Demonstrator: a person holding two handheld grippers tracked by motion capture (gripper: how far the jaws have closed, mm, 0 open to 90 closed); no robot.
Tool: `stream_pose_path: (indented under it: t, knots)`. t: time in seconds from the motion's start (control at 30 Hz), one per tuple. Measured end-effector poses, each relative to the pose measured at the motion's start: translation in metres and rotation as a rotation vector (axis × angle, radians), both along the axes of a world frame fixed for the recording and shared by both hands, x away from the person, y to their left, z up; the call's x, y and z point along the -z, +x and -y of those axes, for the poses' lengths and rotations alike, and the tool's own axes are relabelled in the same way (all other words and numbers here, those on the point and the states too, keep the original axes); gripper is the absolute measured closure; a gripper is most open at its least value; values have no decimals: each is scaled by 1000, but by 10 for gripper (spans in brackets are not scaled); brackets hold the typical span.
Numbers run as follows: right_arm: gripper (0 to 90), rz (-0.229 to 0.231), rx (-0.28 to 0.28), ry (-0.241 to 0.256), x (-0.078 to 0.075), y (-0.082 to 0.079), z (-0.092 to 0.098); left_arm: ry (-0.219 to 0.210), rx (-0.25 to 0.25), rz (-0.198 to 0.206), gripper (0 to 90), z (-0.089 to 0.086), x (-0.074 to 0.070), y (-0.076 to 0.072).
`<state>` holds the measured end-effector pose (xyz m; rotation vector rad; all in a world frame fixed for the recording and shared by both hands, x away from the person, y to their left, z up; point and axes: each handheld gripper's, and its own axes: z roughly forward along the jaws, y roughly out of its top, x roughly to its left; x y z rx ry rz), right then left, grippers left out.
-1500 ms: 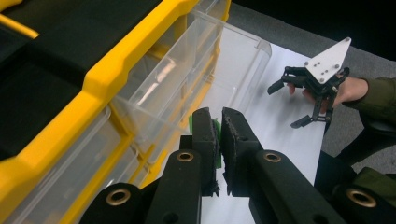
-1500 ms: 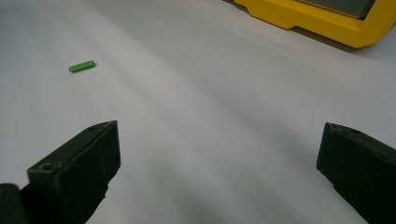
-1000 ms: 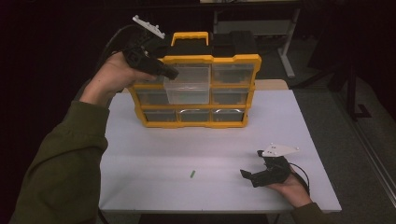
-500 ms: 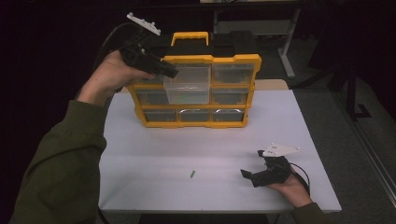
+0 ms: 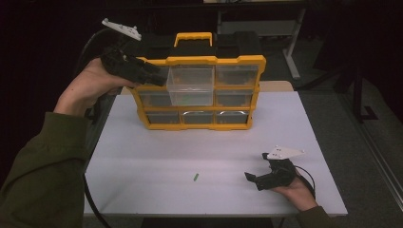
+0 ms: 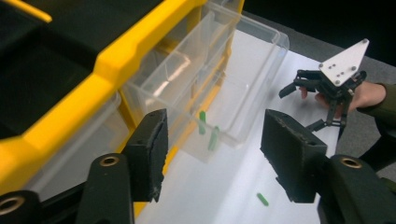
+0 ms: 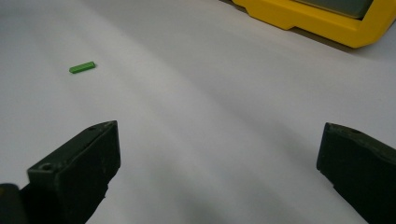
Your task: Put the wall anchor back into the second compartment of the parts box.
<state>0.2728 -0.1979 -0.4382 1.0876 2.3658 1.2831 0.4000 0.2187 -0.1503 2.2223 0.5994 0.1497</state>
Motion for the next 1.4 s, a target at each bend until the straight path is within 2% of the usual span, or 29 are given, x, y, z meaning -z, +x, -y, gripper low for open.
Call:
stream_pose_path:
  t: [0.33,0.67,1.0,1.4]
  knots:
    - [0,1,0,-2,0,0,0,-3,-14,8,286,-13,19,-11]
    - [0,2,0,-2,0,0,0,-9,-28,13,198,-14,50,-19]
    - [0,-4,-1,-4,0,-1,-1,-11,-38,30,157,-10,94,-29]
    - [0,7,-20,-15,2,-2,-1,-2,-38,23,149,5,151,-44]
